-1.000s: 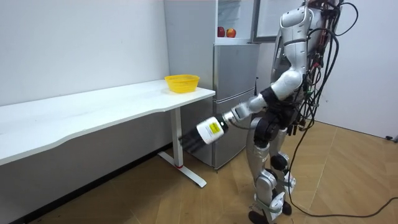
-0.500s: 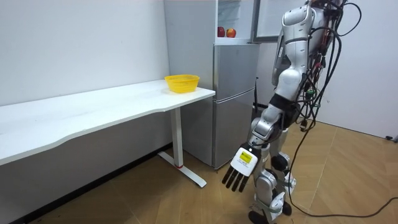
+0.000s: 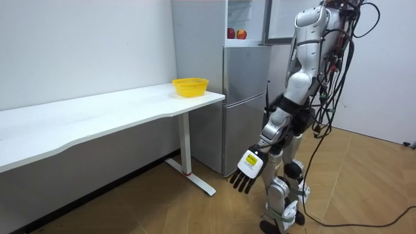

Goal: Retrieve from the upper fridge

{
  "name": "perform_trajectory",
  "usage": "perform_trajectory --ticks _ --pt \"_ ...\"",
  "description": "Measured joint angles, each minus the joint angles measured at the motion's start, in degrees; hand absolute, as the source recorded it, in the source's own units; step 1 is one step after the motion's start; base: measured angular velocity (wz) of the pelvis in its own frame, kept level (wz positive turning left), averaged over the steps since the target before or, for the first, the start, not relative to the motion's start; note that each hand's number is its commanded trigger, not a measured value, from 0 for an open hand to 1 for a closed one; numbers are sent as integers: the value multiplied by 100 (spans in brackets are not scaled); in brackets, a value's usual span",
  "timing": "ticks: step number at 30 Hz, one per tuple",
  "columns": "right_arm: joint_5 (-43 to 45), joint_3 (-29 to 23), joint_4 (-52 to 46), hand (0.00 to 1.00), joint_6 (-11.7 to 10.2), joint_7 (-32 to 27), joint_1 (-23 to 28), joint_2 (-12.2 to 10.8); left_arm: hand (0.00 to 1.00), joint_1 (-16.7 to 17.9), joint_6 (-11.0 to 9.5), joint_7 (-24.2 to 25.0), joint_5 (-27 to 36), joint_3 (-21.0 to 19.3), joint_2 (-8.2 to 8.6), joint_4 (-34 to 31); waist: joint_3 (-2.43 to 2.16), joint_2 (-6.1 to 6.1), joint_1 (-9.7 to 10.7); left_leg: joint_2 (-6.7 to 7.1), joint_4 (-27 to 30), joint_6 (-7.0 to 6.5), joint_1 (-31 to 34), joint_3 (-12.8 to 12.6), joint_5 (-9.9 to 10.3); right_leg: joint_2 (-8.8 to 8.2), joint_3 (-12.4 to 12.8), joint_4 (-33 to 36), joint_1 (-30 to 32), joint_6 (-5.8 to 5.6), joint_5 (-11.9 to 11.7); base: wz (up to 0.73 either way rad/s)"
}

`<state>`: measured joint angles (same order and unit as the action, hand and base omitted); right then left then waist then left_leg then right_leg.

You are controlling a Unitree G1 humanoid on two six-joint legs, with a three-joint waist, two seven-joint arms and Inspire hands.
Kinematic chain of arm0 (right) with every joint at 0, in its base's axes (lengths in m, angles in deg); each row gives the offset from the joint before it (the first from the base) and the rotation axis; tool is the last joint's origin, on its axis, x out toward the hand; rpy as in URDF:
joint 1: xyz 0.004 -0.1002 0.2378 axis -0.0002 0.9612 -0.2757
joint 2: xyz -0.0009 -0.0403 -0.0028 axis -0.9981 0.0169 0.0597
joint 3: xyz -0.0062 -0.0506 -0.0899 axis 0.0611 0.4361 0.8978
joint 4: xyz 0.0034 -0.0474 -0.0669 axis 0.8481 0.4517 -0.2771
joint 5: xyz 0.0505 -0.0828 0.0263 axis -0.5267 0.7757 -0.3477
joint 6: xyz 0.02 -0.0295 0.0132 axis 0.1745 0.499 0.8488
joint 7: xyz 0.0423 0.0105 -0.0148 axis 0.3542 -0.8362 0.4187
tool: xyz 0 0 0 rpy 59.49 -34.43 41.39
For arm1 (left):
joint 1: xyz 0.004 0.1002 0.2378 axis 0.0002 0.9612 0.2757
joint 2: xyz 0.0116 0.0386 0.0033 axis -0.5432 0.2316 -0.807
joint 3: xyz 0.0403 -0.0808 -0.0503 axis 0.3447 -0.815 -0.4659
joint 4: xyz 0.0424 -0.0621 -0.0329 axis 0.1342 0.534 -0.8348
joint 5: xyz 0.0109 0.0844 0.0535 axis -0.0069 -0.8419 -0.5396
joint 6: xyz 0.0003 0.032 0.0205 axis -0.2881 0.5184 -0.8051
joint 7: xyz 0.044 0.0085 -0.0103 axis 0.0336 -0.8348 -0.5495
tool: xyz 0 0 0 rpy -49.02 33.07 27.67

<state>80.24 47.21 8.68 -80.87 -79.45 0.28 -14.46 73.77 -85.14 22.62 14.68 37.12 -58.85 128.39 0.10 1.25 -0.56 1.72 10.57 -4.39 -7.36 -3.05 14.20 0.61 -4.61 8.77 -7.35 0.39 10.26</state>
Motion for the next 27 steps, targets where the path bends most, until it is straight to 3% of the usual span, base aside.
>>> perform_trajectory --ticks 3,5,14,20,27 --pt "-13 -118 -657 0 -68 -347 -15 1 0 88 -35 62 -197 2 -3 49 -20 42 -10 12 12 0 8 41 0 -15 -43 0 -17 -1 0 5" --pt "-12 -188 -1018 0 -232 -441 -60 14 0 109 -37 104 -374 2 -35 47 -19 39 21 20 13 0 13 57 0 -26 -34 -9 -22 -1 0 5" --pt "13 -230 -1839 0 -202 -539 -265 304 0 100 -24 336 -842 -181 -54 55 -14 28 -145 15 5 0 13 78 0 -21 -28 -8 -20 -3 2 -1" --pt "189 -78 -1852 0 -225 -551 -1010 525 0 39 -2 333 -838 -161 -54 154 -2 39 -179 5 20 1 30 95 1 -6 -13 -7 -15 -3 2 1" --pt "158 -61 -1853 0 -226 -546 -1163 697 0 51 23 359 -836 -110 -45 179 1 45 -288 13 49 3 120 165 3 -10 -28 15 26 4 -12 5"
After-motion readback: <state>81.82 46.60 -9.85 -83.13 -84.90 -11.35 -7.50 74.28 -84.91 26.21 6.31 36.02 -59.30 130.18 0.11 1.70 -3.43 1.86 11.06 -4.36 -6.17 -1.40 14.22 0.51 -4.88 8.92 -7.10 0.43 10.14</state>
